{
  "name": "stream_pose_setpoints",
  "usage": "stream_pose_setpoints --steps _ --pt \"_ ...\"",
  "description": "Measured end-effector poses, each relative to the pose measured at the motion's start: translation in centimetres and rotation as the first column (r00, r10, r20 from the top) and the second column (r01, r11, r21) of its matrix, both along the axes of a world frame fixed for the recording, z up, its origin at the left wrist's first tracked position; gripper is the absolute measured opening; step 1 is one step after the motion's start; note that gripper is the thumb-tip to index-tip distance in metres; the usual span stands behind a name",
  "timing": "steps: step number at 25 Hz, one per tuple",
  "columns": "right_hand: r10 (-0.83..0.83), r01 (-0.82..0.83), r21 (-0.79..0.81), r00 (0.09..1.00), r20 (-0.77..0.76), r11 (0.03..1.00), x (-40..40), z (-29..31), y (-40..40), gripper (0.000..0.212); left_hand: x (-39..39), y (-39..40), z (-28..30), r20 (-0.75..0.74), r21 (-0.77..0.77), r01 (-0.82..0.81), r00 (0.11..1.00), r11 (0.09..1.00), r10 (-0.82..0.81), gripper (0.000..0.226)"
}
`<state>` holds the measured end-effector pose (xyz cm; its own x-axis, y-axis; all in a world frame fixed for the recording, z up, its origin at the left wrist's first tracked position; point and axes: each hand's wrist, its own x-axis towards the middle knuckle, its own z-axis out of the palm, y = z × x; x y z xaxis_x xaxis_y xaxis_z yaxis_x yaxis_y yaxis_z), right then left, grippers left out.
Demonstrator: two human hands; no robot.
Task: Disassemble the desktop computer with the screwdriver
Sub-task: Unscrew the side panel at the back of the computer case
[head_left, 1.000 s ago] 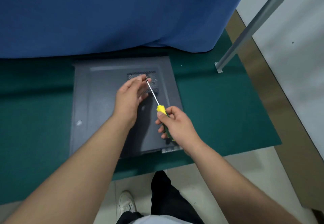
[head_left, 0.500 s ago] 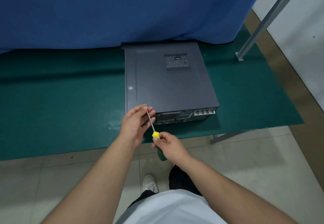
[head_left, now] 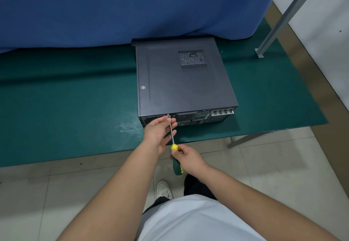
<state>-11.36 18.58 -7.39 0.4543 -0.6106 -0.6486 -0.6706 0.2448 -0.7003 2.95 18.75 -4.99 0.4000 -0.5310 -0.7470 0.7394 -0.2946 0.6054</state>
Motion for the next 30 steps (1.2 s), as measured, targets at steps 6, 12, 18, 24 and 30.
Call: stream_pose_setpoints --steps 6,12,18,24,30 --pt "0.014 -0.014 0.008 1.0 -0.013 1.0 0.01 -0.01 -0.42 0.023 0.08 -0.4 -0.46 -0.013 0.011 -0.018 1.0 1.0 0.018 0.015" --pt "0.021 -0.02 0.027 1.0 -0.007 0.999 0.0 0.15 -0.59 0.023 0.08 -0.56 -0.54 0.002 0.025 -0.021 1.0 0.999 0.021 0.015" --pt "0.014 -0.014 0.029 1.0 0.0 0.999 0.07 0.27 -0.55 0.022 -0.01 -0.47 -0.44 0.013 0.017 -0.015 1.0 1.0 0.015 0.014" --pt "0.016 -0.017 0.031 1.0 0.019 0.999 0.17 0.67 -0.5 0.022 -0.13 -0.58 -0.06 0.038 0.043 -0.012 0.999 0.999 0.01 0.013" --pt "0.001 -0.002 0.029 0.999 0.037 1.0 0.29 0.78 -0.37 0.019 -0.21 -0.52 0.09 0.043 0.038 -0.028 0.999 0.999 0.026 0.013"
